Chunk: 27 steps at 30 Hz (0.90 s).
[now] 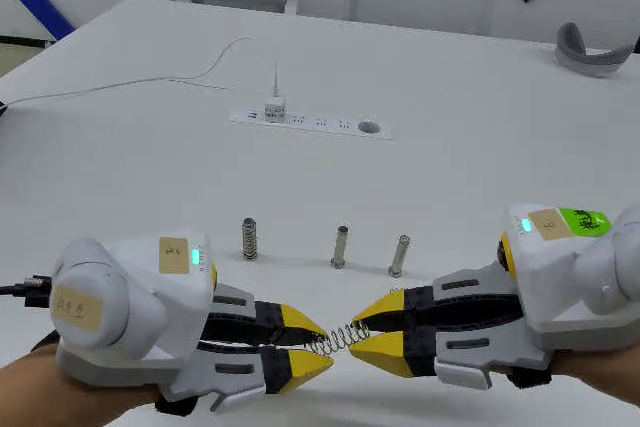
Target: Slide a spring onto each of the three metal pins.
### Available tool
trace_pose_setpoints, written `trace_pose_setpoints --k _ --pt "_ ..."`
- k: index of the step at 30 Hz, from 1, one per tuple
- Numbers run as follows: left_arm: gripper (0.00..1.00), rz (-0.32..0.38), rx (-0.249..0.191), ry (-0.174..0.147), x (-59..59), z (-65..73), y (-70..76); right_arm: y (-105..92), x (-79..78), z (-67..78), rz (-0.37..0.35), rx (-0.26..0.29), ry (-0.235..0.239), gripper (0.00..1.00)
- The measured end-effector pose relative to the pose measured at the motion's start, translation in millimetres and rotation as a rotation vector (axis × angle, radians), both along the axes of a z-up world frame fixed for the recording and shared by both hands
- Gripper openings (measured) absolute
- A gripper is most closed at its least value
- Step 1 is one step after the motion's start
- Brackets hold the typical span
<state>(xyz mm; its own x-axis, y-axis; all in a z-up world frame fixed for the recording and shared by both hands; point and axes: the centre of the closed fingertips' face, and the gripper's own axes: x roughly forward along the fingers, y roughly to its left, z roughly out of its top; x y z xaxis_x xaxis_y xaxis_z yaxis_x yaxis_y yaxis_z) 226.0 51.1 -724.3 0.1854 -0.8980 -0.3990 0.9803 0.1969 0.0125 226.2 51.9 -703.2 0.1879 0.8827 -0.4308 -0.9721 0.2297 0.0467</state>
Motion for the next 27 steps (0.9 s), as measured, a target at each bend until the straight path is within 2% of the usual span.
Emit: trace_pose_setpoints --k 7,17,27 --pt "0.10 0.010 -0.006 0.005 0.7 -0.2 0.5 11.1 -1.3 11.2 0.011 0.043 -0.007 0.12" --pt "0.10 0.022 -0.020 0.004 3.4 0.3 -2.2 24.2 -0.1 18.2 0.018 0.052 -0.026 0.12" --pt "0.11 0.064 -0.059 0.008 11.2 3.0 -1.8 23.8 7.5 19.1 -0.010 0.044 -0.038 0.12"
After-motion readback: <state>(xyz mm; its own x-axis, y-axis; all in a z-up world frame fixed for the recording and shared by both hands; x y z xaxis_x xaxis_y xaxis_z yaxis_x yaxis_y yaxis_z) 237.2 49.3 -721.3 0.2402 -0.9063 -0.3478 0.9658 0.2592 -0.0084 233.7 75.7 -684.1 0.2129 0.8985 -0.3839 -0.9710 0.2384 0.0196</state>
